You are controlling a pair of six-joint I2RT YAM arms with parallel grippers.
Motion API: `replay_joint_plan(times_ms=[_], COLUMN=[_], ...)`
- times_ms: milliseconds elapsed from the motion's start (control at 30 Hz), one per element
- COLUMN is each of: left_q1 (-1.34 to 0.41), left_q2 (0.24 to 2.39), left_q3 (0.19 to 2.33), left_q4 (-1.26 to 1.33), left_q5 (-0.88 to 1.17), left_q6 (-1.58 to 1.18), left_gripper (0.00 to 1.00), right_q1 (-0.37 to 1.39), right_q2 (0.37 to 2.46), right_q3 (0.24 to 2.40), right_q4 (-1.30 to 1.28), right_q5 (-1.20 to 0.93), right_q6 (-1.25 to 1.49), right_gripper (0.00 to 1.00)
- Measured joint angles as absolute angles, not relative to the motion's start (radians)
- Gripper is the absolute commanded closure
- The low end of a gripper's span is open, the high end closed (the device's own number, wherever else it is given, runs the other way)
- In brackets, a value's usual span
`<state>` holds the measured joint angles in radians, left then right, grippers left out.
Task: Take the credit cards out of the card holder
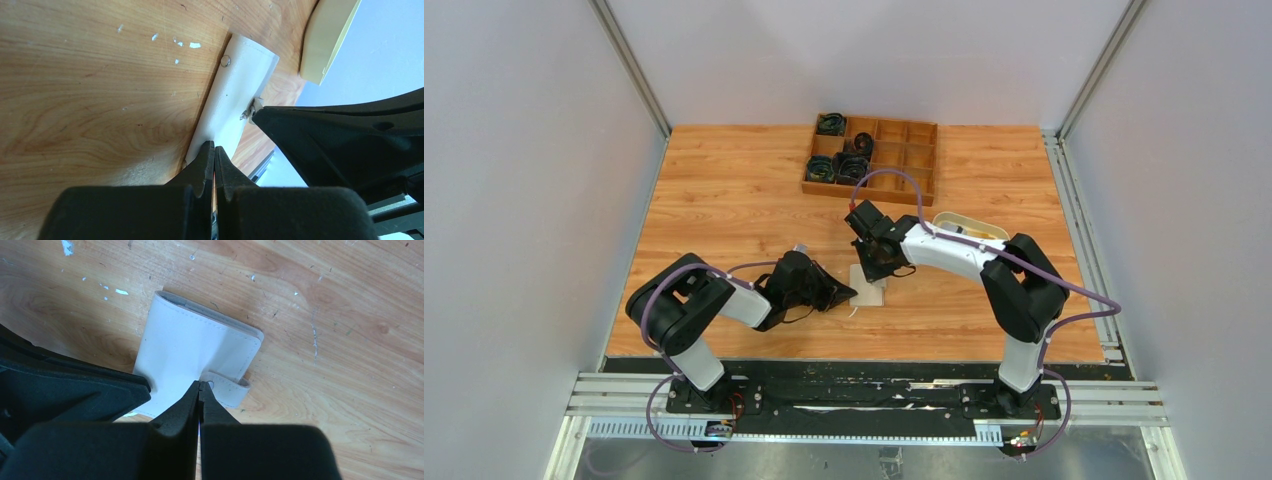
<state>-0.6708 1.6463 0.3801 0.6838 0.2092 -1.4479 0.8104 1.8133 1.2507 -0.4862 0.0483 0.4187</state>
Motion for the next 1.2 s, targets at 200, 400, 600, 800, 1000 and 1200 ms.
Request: replay_joint_plan(times_ms=[200,400,600,800,1000,1200], left_q1=[-0.671,-0.671,-0.671,-0.671,-0.670,-0.670], left_q2=[1.654,1.654,1.654,1.655,1.658,1.660], left_q3=[0.380,0.380,0.380,0.380,0.380,0.380], left_q4=[0.694,0.694,0.694,0.694,0.698,0.700], left_q5=[0.214,0.214,0.214,0.214,0.214,0.214], left_q6=[-1.448,-1.448,-1.448,-1.448,-1.448,-1.448], left_gripper=[1.00,1.00,1.00,1.00,1.00,1.00], right_q1=[0.823,0.826,0.826,0.831,0.839,0.839], right_q2=[1.816,1.823,1.828,1.834,1.852,1.836], right_q3=[1.251,1.251,1.251,1.251,1.231,1.176], right_q4=[-0.485,-0.485,-0.481,-0.477,-0.416,-0.348], right_q5=[0.047,0.046,0.045,0.046,0.035,0.023], right_q6=[0.418,0.418,0.418,0.422,0.451,0.483], right_gripper=[1.00,1.00,1.00,1.00,1.00,1.00])
